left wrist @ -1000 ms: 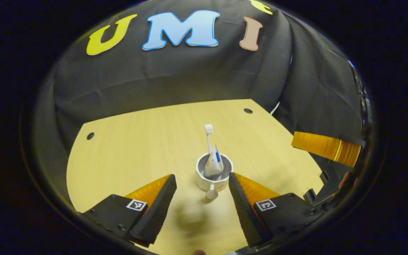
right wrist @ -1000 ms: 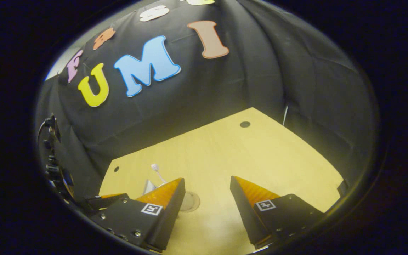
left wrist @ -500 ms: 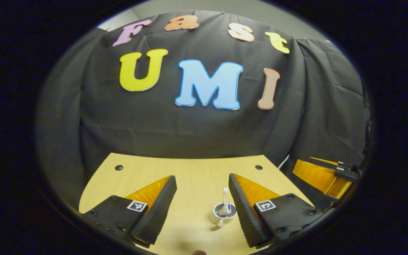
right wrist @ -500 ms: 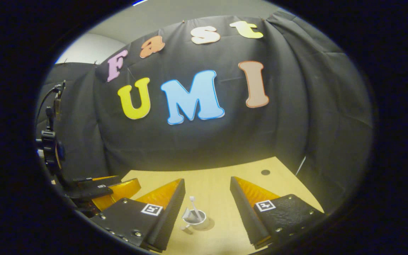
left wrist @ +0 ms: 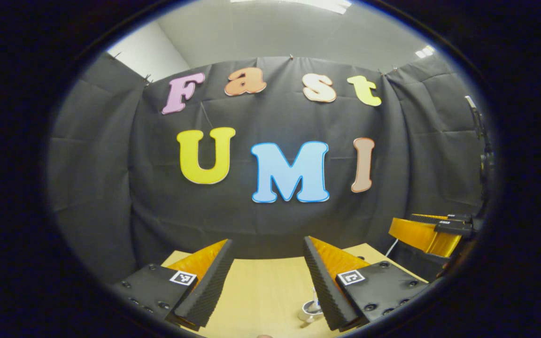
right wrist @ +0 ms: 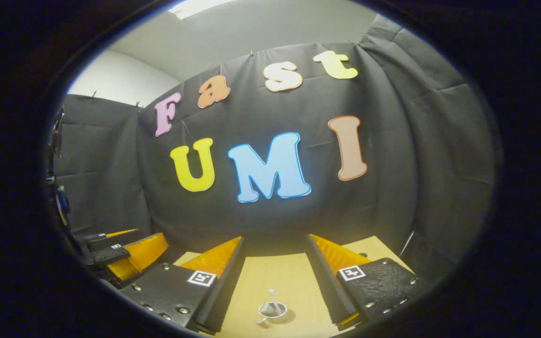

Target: Put the toothbrush and toothpaste on the desktop into the cup, then pick up the cup and place it on the coaster on the desktop.

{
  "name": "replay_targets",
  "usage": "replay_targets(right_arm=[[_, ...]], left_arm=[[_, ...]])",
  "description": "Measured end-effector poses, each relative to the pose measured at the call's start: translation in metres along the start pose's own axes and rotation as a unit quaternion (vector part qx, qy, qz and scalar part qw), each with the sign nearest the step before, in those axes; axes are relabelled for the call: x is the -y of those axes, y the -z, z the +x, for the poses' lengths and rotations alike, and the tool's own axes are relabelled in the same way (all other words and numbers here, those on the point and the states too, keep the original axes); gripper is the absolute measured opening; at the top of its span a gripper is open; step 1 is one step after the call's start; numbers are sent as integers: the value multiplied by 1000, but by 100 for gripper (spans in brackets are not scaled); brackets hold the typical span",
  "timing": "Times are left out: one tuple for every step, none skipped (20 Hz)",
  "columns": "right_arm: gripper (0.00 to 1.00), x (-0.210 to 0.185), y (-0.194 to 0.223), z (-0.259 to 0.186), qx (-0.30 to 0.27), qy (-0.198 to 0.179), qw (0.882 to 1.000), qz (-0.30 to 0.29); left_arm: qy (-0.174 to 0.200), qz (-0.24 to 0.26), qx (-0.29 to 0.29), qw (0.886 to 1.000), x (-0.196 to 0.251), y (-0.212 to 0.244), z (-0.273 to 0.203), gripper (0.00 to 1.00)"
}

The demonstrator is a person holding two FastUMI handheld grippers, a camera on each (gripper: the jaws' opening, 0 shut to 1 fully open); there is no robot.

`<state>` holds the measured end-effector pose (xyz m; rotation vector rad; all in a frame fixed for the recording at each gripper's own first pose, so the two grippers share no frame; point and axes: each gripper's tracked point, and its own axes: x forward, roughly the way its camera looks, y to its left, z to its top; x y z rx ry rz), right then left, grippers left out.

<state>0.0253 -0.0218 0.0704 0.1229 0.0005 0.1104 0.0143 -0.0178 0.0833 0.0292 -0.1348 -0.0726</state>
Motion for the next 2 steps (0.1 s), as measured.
replay_targets(right_arm=[[80,1,-3,-1,4,0,1000,0],[70,-1,-4,-2,9,-4,1000,0]], left_arm=[[-5,4,8,1000,1,-5,-5,88],[-8,5,17,1000,3,-11,-9,88]])
